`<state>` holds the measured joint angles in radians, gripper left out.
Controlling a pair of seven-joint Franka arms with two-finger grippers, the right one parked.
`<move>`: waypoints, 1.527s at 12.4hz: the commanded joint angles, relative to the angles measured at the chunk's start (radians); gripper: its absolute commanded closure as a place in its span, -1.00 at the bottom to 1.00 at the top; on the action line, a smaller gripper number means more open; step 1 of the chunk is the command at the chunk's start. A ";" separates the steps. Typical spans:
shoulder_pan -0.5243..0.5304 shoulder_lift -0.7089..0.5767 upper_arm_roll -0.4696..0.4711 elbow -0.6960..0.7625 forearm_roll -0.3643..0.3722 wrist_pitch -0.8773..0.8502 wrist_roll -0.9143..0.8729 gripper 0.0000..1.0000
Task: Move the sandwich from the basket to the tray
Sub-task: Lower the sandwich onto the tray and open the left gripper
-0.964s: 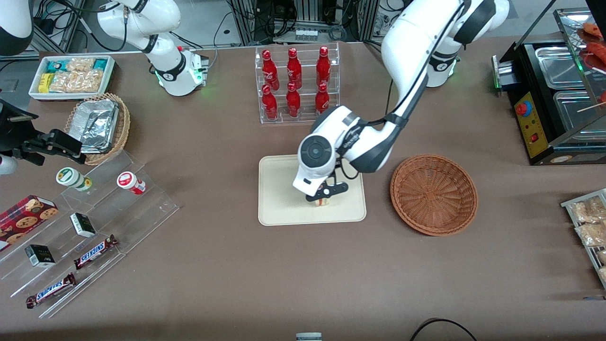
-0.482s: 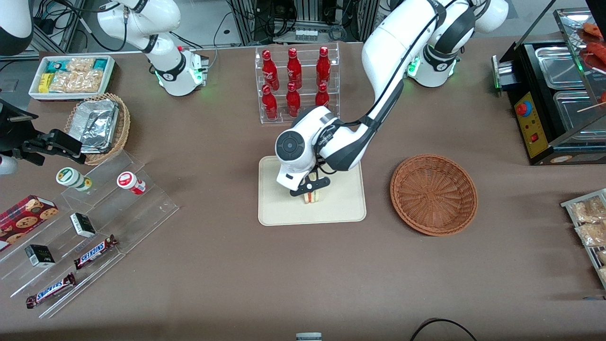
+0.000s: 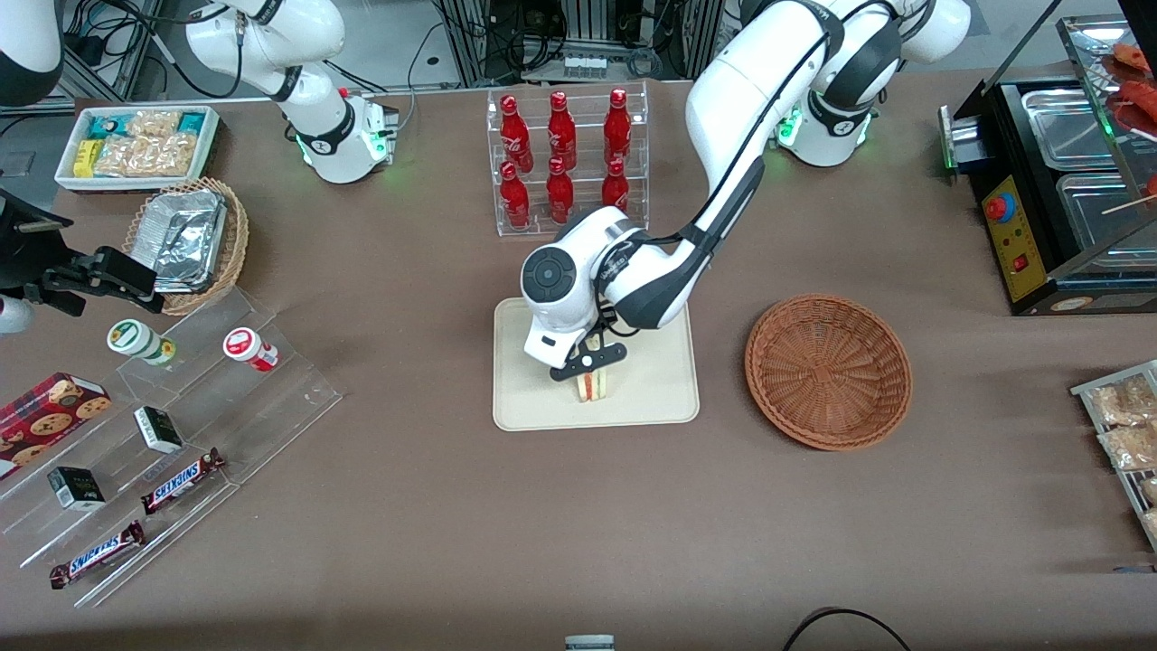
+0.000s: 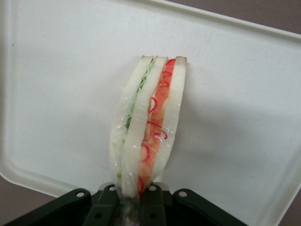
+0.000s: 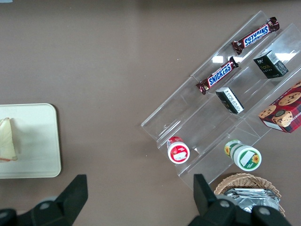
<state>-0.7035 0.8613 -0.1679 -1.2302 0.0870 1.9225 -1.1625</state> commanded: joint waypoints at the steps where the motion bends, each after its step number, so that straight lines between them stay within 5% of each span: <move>1: -0.019 0.015 0.013 0.023 0.016 0.003 -0.028 -0.12; 2: -0.020 0.016 0.013 0.021 0.017 0.003 -0.026 -0.99; 14: 0.059 -0.140 0.030 0.075 0.010 -0.171 0.041 -1.00; 19: 0.199 -0.284 0.030 0.017 0.007 -0.313 0.180 -1.00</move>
<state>-0.5536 0.6413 -0.1332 -1.1499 0.0893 1.6368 -1.0629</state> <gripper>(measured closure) 0.000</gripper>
